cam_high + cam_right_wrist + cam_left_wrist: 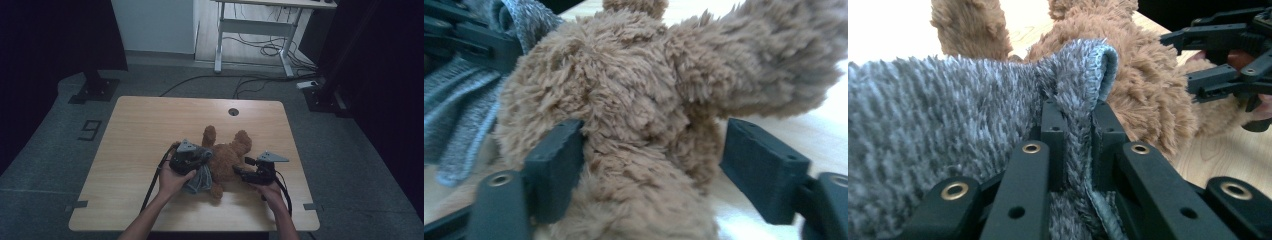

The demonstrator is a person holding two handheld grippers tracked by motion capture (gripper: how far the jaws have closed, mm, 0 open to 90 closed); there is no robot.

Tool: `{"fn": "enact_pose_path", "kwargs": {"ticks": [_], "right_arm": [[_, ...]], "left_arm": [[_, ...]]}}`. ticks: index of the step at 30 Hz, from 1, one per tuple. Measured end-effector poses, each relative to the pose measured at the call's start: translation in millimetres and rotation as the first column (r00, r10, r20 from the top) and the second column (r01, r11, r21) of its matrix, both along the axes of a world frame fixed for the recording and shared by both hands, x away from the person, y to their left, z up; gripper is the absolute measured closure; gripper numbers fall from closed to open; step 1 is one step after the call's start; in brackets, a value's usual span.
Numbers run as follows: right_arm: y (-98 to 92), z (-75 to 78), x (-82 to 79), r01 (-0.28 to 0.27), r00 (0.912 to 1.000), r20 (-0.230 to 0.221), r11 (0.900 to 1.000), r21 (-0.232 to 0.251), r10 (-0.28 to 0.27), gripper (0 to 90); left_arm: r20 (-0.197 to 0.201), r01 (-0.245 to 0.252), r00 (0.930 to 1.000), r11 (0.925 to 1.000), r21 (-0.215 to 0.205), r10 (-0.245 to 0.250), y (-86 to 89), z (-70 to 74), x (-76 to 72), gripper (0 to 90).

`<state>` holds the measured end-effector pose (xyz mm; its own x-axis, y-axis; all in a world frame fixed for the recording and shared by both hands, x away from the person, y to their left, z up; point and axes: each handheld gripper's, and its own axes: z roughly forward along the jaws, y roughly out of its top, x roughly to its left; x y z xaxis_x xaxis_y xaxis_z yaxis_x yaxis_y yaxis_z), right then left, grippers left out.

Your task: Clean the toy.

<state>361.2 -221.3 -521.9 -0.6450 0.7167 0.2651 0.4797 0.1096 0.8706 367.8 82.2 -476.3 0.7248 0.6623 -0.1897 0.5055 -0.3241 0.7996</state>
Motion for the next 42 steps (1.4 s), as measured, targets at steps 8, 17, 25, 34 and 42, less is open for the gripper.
{"fn": "enact_pose_path", "kwargs": {"ticks": [8,17,25,34,42], "right_arm": [[-3.2,-7.9,-4.4,-0.125,0.9913,-0.035,0.991,0.049,0.127,62.0],[-1.7,-8.3,-7.3,-0.121,0.9926,-0.010,0.992,0.037,0.121,67.1],[0.5,-7.5,-10.7,-0.103,0.9945,0.022,0.995,-0.016,0.103,71.8],[5.7,-8.6,-12.1,-0.117,0.9927,0.026,0.992,-0.042,0.118,73.6],[4.8,-8.2,-12.3,-0.116,0.9928,0.024,0.992,-0.040,0.117,74.4]], "left_arm": [[0.006,-0.006,1.0000,0.9997,0.026,0.006,-11.6,14.2,-7.7,79.3],[0.014,0.083,0.9965,0.9965,-0.015,-0.082,-71.3,40.4,-0.9,79.2],[-0.027,0.065,0.9976,0.9976,0.026,-0.064,-99.2,11.8,17.6,79.3],[0.017,0.032,0.9993,0.9984,0.047,-0.033,-67.8,27.5,4.9,79.4],[0.026,-0.069,0.9974,0.9965,0.048,0.068,1.2,31.7,4.7,79.5]]}}
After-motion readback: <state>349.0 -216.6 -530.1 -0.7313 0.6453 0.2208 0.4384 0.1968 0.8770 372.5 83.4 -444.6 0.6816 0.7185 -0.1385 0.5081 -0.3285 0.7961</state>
